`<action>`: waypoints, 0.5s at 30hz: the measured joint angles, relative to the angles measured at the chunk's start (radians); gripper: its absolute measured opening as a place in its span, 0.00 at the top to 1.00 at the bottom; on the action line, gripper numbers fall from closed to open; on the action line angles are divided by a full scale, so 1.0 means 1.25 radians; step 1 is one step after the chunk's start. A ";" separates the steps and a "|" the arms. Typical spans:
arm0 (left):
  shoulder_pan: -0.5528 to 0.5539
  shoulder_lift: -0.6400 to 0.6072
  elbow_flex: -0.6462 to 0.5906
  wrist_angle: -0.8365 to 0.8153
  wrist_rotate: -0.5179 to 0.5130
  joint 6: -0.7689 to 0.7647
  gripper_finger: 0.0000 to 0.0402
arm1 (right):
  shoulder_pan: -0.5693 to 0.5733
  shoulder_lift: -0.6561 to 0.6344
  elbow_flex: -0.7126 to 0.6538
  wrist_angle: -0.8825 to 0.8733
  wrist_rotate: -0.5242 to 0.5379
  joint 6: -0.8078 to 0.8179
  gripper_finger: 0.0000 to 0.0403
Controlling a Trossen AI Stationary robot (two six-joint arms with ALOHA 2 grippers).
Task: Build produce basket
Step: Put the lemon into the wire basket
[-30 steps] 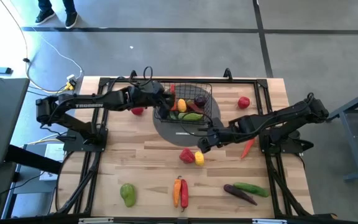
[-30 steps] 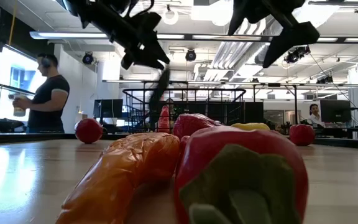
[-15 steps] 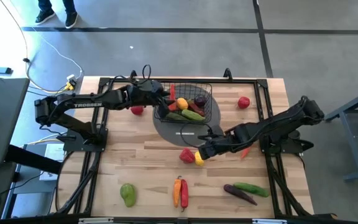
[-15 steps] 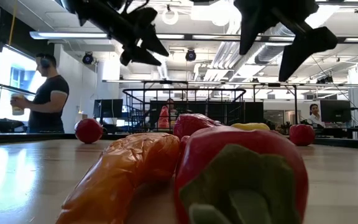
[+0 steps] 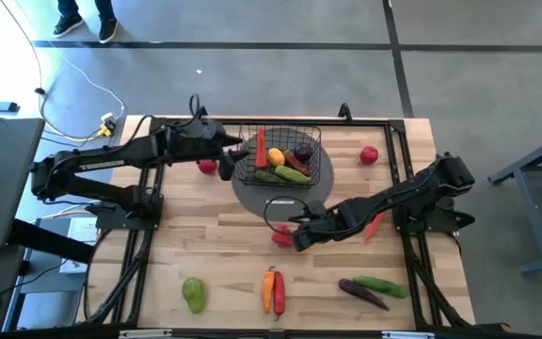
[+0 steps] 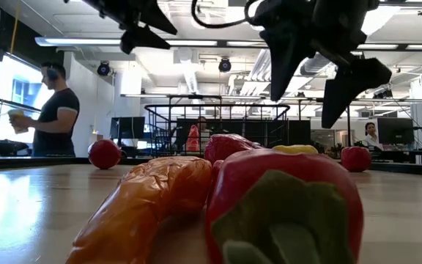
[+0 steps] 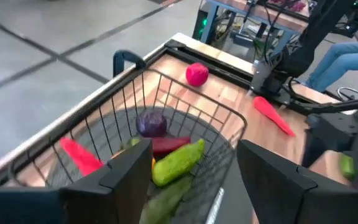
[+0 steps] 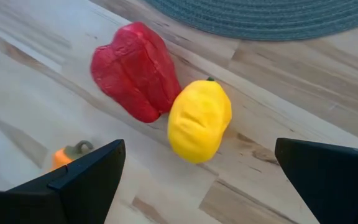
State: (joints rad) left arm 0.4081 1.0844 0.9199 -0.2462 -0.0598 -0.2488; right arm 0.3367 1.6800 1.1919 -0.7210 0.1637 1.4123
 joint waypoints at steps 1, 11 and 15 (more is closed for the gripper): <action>-0.003 -0.011 0.000 -0.018 0.000 -0.011 0.45 | 0.000 0.007 0.000 0.003 0.000 -0.004 0.01; -0.053 -0.065 0.000 -0.176 -0.018 -0.094 0.45 | 0.000 0.077 0.000 0.014 -0.010 -0.026 0.01; -0.075 -0.066 0.000 -0.225 -0.058 -0.093 0.45 | 0.000 0.100 0.000 0.041 -0.011 -0.048 0.01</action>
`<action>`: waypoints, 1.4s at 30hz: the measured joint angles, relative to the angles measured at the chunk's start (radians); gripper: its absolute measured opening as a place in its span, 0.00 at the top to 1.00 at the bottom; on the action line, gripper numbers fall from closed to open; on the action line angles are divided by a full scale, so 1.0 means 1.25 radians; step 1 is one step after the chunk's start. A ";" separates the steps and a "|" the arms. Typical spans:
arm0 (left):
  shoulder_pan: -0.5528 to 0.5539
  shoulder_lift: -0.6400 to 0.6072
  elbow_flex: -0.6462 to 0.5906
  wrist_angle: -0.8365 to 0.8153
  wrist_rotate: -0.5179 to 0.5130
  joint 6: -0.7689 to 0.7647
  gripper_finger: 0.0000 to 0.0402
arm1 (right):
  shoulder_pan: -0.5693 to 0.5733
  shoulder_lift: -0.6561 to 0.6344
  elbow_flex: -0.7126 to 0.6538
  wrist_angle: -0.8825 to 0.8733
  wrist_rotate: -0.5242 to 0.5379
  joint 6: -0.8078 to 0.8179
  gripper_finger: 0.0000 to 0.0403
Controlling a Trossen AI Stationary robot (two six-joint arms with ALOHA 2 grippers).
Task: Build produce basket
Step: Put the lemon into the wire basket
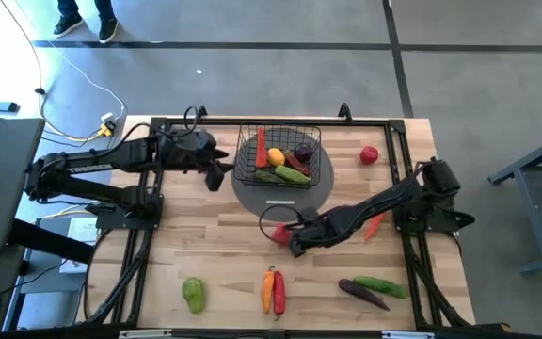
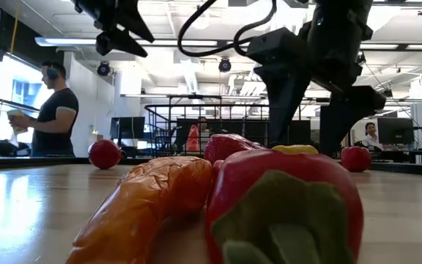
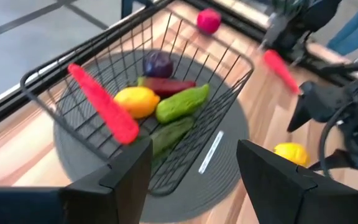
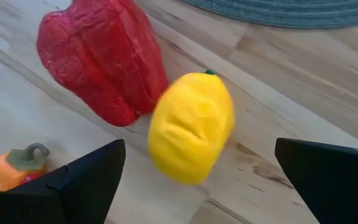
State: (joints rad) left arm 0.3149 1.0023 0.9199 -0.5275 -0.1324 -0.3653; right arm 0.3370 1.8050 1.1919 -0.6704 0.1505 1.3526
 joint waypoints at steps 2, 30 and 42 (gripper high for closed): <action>-0.008 0.000 0.000 -0.012 -0.013 0.000 0.45 | 0.000 0.008 0.000 0.007 0.000 -0.002 0.01; -0.024 0.000 0.000 -0.045 -0.014 0.000 0.45 | -0.008 0.063 0.000 0.039 -0.018 -0.006 0.50; -0.074 0.000 0.000 -0.048 -0.011 -0.051 0.45 | 0.030 0.013 0.000 0.018 -0.012 0.080 0.65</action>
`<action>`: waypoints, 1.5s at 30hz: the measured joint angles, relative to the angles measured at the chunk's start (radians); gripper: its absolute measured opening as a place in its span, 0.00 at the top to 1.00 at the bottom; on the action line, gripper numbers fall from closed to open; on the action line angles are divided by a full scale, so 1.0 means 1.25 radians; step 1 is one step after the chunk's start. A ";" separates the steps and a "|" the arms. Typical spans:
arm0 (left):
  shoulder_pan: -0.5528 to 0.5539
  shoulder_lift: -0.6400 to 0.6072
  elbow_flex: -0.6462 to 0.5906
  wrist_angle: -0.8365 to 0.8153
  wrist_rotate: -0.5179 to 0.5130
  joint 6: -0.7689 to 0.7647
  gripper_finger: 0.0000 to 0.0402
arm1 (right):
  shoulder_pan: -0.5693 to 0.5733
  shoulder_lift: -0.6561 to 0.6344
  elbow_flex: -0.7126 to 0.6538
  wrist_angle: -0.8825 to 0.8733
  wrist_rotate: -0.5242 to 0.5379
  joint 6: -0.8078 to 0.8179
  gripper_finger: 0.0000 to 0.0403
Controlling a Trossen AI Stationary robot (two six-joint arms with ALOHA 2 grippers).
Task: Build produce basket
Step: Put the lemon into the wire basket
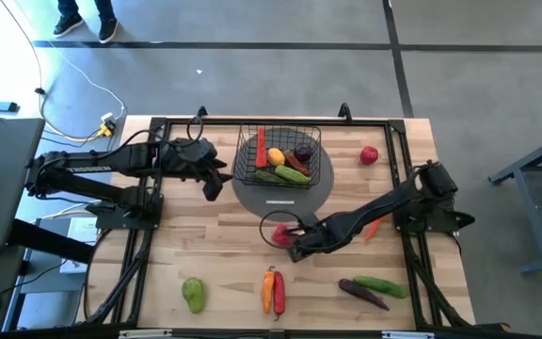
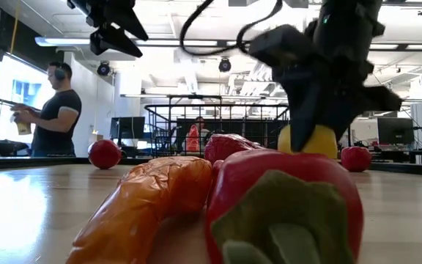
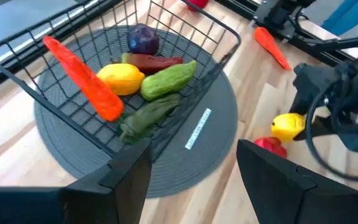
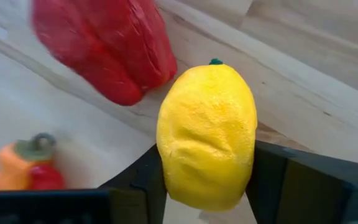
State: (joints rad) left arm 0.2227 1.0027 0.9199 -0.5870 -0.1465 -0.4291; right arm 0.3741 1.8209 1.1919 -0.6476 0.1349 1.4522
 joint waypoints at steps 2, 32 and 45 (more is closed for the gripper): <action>-0.014 0.000 0.000 0.000 -0.004 -0.015 0.45 | 0.005 -0.022 0.000 -0.001 0.016 0.009 0.64; -0.293 0.116 0.000 0.000 -0.191 -0.491 0.45 | -0.305 -0.306 0.000 0.073 0.265 -0.743 0.64; -0.378 0.237 0.000 0.015 -0.198 -0.658 0.45 | -0.447 -0.305 0.000 0.098 0.221 -0.924 0.51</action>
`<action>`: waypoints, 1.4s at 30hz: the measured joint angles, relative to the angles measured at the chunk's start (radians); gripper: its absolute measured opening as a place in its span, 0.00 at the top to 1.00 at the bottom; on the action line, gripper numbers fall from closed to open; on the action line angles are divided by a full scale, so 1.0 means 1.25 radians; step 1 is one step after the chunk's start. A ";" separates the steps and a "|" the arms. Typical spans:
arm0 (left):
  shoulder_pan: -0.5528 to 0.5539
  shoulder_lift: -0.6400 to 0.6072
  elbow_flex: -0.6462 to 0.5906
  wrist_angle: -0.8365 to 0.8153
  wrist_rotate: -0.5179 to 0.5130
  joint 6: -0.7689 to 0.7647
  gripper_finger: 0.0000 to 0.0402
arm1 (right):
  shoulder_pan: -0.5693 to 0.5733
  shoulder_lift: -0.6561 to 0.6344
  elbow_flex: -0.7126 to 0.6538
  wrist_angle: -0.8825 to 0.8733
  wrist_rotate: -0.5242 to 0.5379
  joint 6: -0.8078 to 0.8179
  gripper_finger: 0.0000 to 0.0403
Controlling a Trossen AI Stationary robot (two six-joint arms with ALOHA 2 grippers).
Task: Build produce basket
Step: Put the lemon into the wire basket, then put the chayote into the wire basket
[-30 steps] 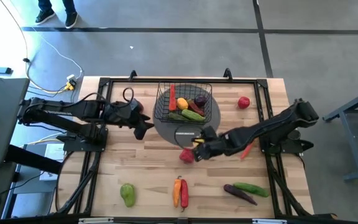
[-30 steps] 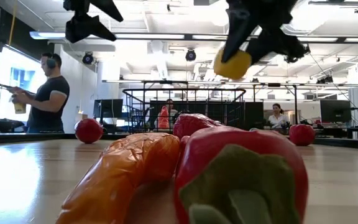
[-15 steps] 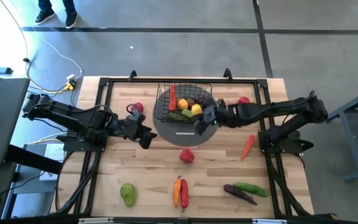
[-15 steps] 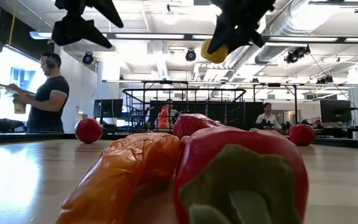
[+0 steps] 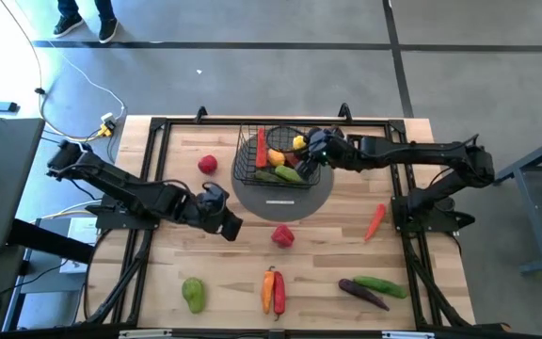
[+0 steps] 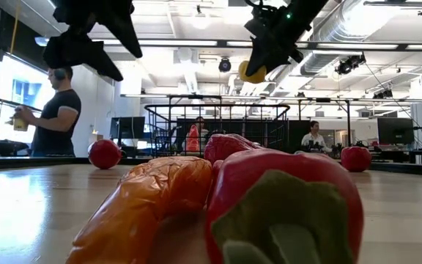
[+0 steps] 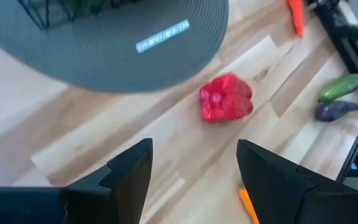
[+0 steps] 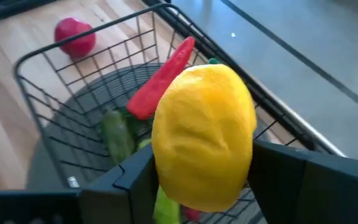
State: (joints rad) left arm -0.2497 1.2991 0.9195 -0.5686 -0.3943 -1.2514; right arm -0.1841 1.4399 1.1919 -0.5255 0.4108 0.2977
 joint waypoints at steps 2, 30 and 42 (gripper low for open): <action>-0.018 0.012 0.000 0.010 -0.004 -0.023 0.45 | -0.014 0.000 0.000 0.000 -0.004 -0.021 0.47; -0.150 0.094 0.001 0.304 0.004 -0.137 0.50 | -0.056 0.001 0.000 0.012 -0.077 0.019 0.40; -0.247 0.094 0.001 0.110 0.152 -0.296 0.50 | -0.056 0.001 0.000 0.011 -0.080 0.085 0.40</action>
State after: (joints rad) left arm -0.5582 1.4161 0.9203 -0.4313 -0.2046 -1.6212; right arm -0.2546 1.4410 1.1919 -0.5114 0.3103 0.4035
